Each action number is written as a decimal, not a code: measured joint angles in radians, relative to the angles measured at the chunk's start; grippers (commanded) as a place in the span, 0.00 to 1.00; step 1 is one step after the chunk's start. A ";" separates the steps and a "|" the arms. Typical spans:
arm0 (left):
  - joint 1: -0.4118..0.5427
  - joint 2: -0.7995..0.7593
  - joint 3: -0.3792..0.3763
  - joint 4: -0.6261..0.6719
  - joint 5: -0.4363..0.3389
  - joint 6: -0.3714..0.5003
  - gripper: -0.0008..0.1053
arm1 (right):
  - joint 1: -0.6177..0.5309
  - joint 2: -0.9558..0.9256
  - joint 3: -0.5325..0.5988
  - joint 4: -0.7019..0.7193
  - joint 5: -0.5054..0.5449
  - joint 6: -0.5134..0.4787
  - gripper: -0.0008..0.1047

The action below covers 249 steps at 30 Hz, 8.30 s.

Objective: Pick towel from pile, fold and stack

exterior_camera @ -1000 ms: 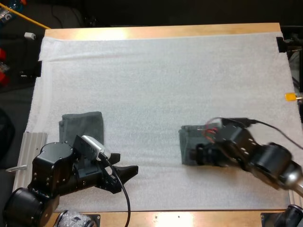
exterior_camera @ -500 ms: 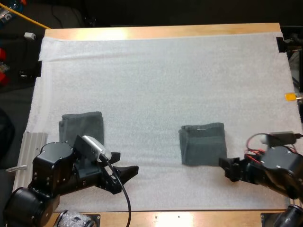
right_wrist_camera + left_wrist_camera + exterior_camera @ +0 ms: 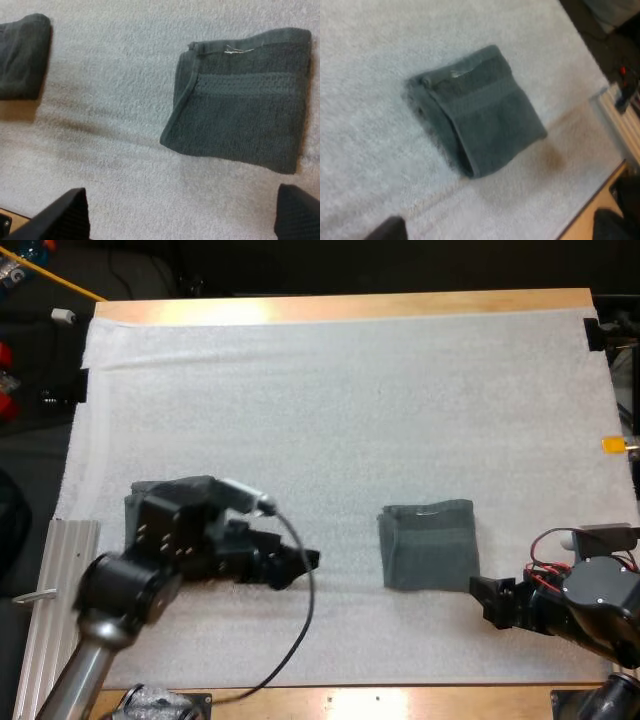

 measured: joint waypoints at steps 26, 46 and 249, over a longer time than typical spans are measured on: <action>-0.192 0.672 0.000 -0.467 0.005 -0.290 0.68 | 0.000 0.000 0.000 0.052 0.000 0.000 0.69; -0.248 0.809 -0.027 -0.555 0.044 -0.392 0.68 | 0.000 0.000 0.000 0.052 0.000 0.000 0.69; 0.497 0.073 -0.364 0.249 -0.383 0.282 0.62 | -0.058 0.149 0.000 -0.242 -0.076 -0.103 0.69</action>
